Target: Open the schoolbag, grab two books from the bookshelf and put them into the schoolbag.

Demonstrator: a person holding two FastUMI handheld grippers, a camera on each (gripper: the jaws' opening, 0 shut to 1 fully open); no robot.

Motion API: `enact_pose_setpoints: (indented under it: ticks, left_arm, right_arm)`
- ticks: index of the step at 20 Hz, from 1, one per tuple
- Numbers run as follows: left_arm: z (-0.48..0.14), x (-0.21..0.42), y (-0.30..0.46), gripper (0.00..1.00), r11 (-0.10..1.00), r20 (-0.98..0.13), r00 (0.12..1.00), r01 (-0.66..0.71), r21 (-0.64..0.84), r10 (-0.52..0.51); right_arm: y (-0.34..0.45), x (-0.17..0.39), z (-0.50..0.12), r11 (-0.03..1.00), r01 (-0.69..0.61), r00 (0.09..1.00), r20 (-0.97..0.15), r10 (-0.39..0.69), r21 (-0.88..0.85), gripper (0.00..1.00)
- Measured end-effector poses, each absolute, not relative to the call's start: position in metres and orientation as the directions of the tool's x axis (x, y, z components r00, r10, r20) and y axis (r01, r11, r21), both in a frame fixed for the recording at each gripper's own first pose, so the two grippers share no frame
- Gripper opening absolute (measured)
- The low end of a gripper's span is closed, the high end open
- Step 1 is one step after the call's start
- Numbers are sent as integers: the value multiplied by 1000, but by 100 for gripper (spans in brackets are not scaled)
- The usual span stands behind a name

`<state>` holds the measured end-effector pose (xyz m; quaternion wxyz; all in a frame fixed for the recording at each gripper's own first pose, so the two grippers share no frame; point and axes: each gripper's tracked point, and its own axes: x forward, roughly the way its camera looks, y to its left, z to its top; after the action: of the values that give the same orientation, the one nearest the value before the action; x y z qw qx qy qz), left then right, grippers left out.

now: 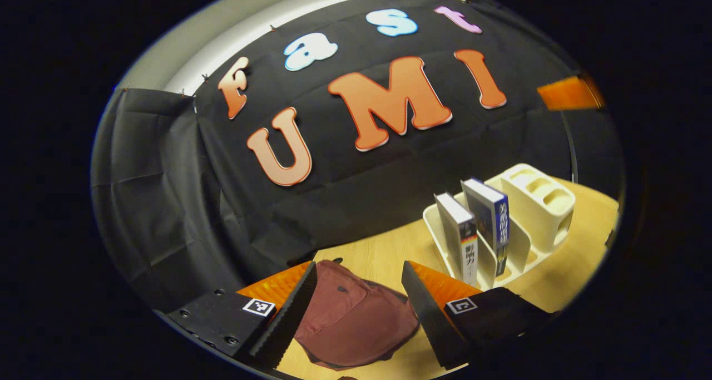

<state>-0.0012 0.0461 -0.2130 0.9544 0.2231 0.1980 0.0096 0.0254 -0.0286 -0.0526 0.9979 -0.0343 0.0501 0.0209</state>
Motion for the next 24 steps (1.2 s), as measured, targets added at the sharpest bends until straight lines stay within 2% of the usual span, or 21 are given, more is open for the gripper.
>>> enact_pose_setpoints:
  ticks: [1, 2, 8, 15, 19, 24]
  left_arm:
    - [-230, -2, 50, 100, 887, -399, 911, 99, 452, 102]
    - [-248, -3, 55, 96, 873, -417, 904, 128, 470, 92]
    - [-349, -24, 76, 97, 780, -583, 809, 321, 538, 69]
    - [-419, -53, 80, 98, 682, -688, 723, 470, 560, 66]
    - [-447, -63, 96, 98, 648, -709, 691, 478, 593, 140]
    - [-451, -56, 106, 97, 578, -665, 721, 463, 672, 196]
  right_arm:
    - [-29, 28, -59, 997, -29, 993, -114, 21, -71, 96]
    - [-26, 30, -64, 997, -18, 992, -127, 9, -73, 96]
    - [-17, 38, -81, 995, 62, 981, -180, -76, -84, 96]
    - [-4, 45, -95, 993, 60, 973, -218, -81, -104, 96]
    - [-5, 48, -97, 993, 67, 971, -221, -88, -101, 96]
    - [-10, 49, -100, 993, 81, 969, -228, -98, -83, 96]
